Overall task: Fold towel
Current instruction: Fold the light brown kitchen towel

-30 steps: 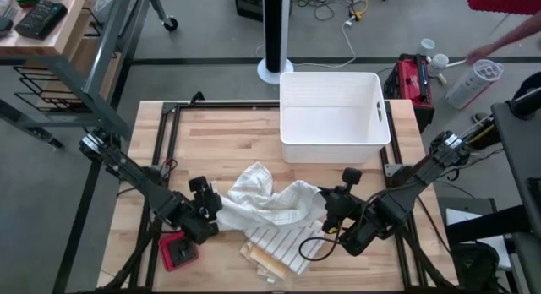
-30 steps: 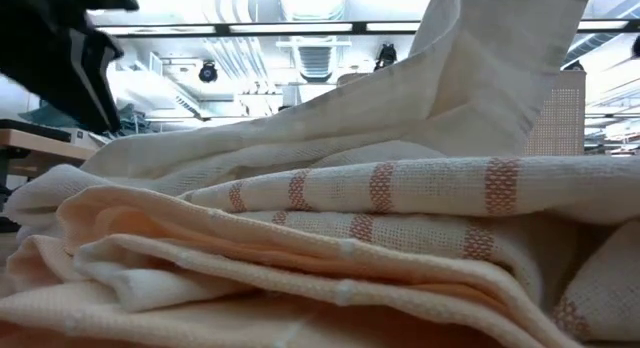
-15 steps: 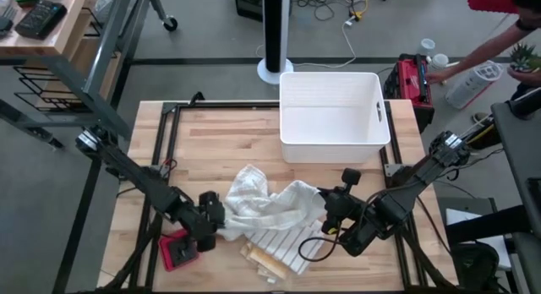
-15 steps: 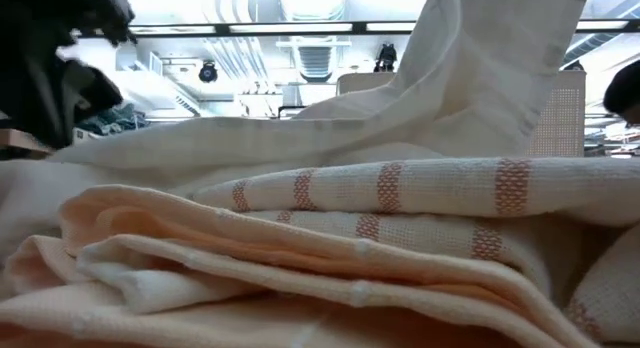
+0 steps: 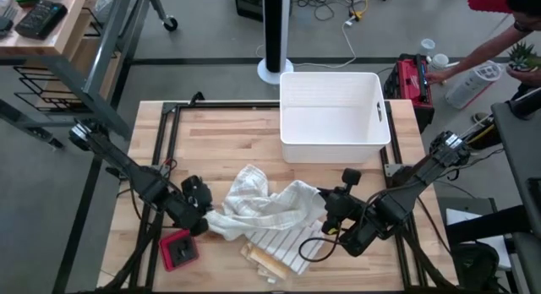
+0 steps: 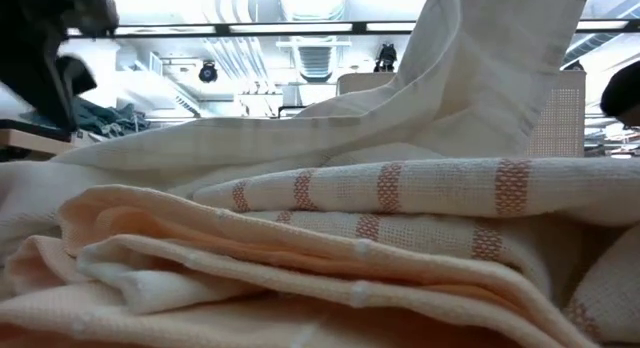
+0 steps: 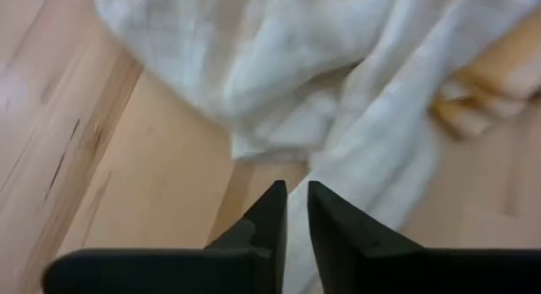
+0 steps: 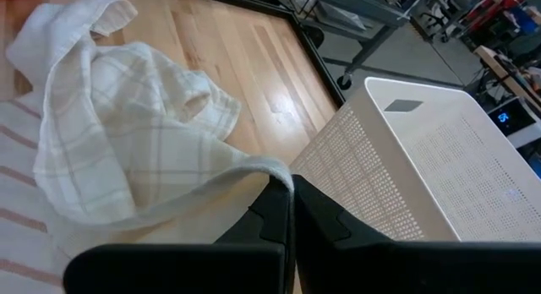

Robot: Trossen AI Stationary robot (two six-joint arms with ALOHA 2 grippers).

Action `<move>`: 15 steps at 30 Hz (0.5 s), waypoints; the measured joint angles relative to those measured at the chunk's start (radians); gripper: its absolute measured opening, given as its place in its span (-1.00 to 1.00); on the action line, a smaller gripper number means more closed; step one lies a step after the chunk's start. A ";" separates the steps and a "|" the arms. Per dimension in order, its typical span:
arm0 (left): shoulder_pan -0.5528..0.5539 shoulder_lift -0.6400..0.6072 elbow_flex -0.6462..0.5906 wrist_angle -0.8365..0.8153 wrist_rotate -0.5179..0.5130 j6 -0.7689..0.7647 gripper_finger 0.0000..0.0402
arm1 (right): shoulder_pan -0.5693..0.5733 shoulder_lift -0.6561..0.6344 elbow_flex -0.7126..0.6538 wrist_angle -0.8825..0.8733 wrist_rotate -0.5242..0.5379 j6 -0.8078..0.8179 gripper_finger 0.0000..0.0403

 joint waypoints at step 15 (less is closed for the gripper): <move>0.000 0.018 -0.206 0.194 0.051 0.003 -0.04 | 0.000 0.000 0.000 0.005 0.000 -0.001 -1.00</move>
